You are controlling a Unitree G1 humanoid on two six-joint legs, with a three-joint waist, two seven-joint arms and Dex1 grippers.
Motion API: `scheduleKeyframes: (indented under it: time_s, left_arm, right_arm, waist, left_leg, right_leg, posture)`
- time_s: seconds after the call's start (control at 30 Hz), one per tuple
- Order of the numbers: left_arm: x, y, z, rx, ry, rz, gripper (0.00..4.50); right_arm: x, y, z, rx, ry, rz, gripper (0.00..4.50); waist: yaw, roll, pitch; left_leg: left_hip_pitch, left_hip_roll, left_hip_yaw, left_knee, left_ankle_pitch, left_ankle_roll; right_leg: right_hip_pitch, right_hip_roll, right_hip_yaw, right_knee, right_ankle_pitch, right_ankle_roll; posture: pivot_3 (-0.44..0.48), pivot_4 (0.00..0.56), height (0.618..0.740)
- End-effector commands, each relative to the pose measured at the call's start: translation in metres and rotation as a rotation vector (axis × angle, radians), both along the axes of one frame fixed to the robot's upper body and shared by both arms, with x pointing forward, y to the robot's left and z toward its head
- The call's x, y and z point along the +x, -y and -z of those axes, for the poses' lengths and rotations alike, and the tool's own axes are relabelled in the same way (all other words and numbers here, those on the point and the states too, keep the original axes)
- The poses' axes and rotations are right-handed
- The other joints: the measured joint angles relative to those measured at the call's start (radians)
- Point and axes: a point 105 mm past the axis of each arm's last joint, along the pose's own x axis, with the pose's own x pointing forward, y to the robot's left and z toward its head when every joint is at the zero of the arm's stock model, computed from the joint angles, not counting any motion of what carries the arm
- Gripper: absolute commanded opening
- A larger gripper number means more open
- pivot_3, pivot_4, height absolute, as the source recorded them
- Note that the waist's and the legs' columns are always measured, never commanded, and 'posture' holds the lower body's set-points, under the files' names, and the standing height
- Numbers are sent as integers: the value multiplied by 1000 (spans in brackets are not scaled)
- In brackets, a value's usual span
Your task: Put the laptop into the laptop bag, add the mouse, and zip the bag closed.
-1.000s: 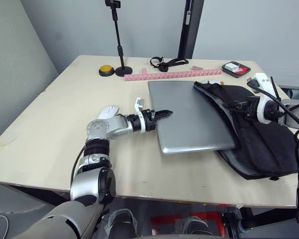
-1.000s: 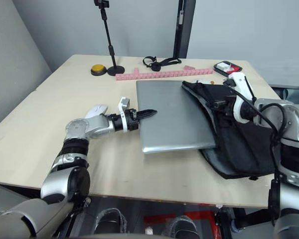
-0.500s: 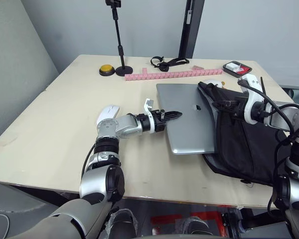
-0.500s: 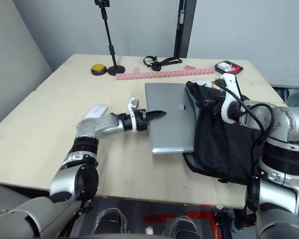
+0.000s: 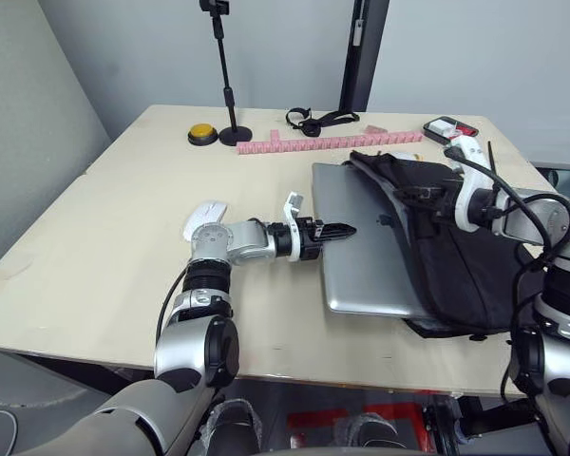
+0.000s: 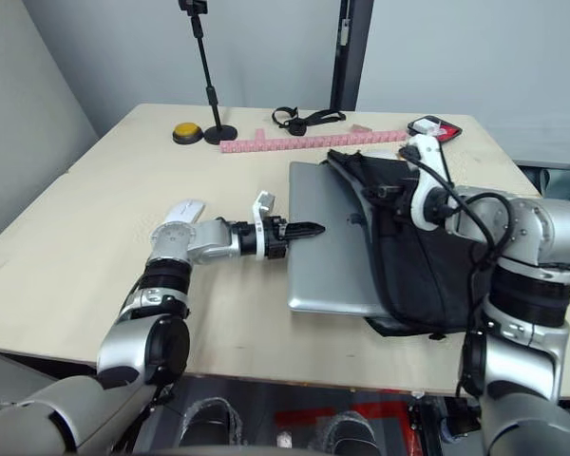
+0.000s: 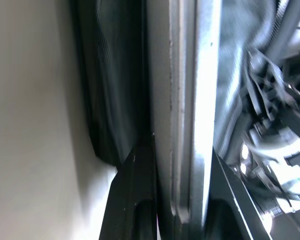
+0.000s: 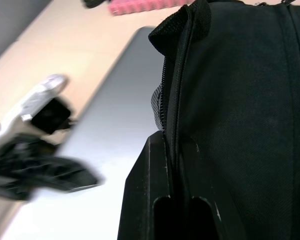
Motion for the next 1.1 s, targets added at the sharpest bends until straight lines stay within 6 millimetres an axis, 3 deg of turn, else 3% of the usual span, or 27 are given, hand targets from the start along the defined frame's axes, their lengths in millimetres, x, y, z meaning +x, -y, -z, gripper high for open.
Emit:
scheduleKeyframes:
  time_s: [0.03, 0.23, 0.4, 0.73, 0.9, 1.07, 1.1]
  left_arm:
    - [12, 18, -53, -151, 168, -26, 330]
    - [13, 37, -59, -165, 187, -32, 330]
    - [2, 54, -60, -184, 168, 44, 330]
    - [0, 69, -43, -128, 170, 61, 330]
    - [-1, 80, -38, -100, 197, 68, 330]
    - [-9, 81, -42, -108, 248, 130, 330]
    - [-8, 78, -42, -104, 250, 125, 814]
  right_arm:
    - [-7, -12, -17, 16, 77, -44, 62]
    - [-8, -23, -15, 42, 79, -72, 62]
    - [-9, -43, -14, 86, 77, -125, 62]
    - [-13, -64, -21, 152, 82, -189, 62]
    - [-13, -70, -20, 167, 69, -200, 62]
    - [-11, -62, -16, 142, 53, -165, 62]
    - [-10, -59, -16, 139, 50, -157, 20]
  waist:
    - [2, 0, 0]
    - [14, 0, 0]
    - [13, 2, 0]
    - [15, 6, 3]
    - [18, 8, 4]
    - [24, 8, 4]
    - [25, 8, 4]
  left_leg:
    - [0, 0, 0, 0, 0, 0]
    - [-1, -1, 0, -3, 0, 0]
    - [0, -1, 0, -4, 0, 0]
    - [0, -2, 0, -4, 1, 0]
    - [-1, -2, 0, -4, 1, 0]
    - [-1, -2, 0, -4, 1, 0]
    - [-1, -2, 0, -4, 1, 0]
  right_leg:
    - [0, 0, 0, 0, 0, 0]
    - [0, -1, -1, -2, 3, 4]
    - [-1, -1, 0, -2, 3, 4]
    - [-1, -2, 0, -1, 3, 5]
    - [-1, -2, 0, -2, 5, 9]
    - [-1, -2, 0, -2, 5, 9]
    - [-1, -2, 0, -2, 5, 9]
  posture:
    - [0, 150, 733]
    - [0, 150, 733]
    - [0, 150, 733]
    - [0, 150, 733]
    - [0, 150, 733]
    - [0, 150, 733]
    - [0, 150, 733]
